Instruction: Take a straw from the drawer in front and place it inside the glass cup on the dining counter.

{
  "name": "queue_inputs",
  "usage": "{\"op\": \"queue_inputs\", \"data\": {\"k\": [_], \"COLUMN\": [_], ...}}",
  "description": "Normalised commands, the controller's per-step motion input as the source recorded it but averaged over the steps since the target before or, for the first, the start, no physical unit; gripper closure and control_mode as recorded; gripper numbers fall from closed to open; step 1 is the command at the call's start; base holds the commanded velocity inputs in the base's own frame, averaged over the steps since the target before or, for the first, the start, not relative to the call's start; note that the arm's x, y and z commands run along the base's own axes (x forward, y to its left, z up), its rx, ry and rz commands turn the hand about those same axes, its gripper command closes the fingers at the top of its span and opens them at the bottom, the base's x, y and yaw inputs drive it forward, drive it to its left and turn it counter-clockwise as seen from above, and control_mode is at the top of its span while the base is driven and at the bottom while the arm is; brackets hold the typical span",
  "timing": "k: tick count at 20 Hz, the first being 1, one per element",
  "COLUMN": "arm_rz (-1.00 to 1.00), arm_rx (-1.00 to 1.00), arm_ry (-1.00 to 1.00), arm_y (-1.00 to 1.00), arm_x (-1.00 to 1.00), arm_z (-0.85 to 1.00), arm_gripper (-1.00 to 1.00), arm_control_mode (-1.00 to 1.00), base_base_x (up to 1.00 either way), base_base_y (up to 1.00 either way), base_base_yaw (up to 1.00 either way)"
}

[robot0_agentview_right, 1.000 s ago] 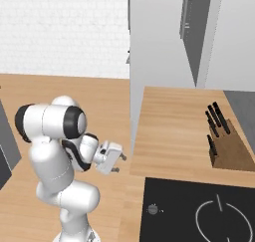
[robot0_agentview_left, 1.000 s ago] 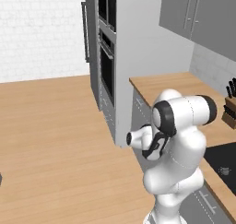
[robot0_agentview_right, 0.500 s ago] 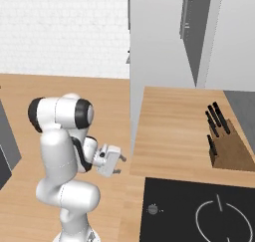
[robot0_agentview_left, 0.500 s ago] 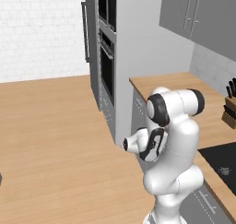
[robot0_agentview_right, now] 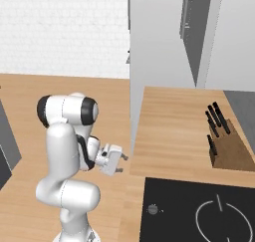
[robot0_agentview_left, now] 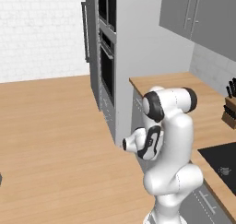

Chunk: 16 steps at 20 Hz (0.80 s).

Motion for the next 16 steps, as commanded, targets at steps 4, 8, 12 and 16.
{"op": "queue_inputs", "data": {"k": [4,8,12,16], "arm_rz": [0.0,0.0,0.0,0.0], "arm_rx": [-0.02,-0.02,0.0,0.0], "arm_ry": [-0.07,-0.14,-0.09,-0.02], "arm_y": [-0.22,-0.25,-0.16,-0.08], "arm_x": [0.13,0.14,0.28,0.4], "arm_z": [-0.11,-0.06,-0.08,-0.15], "arm_gripper": [-1.0,-1.0,-1.0,-1.0], "arm_control_mode": [-1.0,-1.0,-1.0,-1.0], "base_base_x": [0.0,0.0,0.0,0.0], "base_base_y": [0.0,0.0,0.0,0.0], "base_base_yaw": [0.0,0.0,0.0,0.0]}}
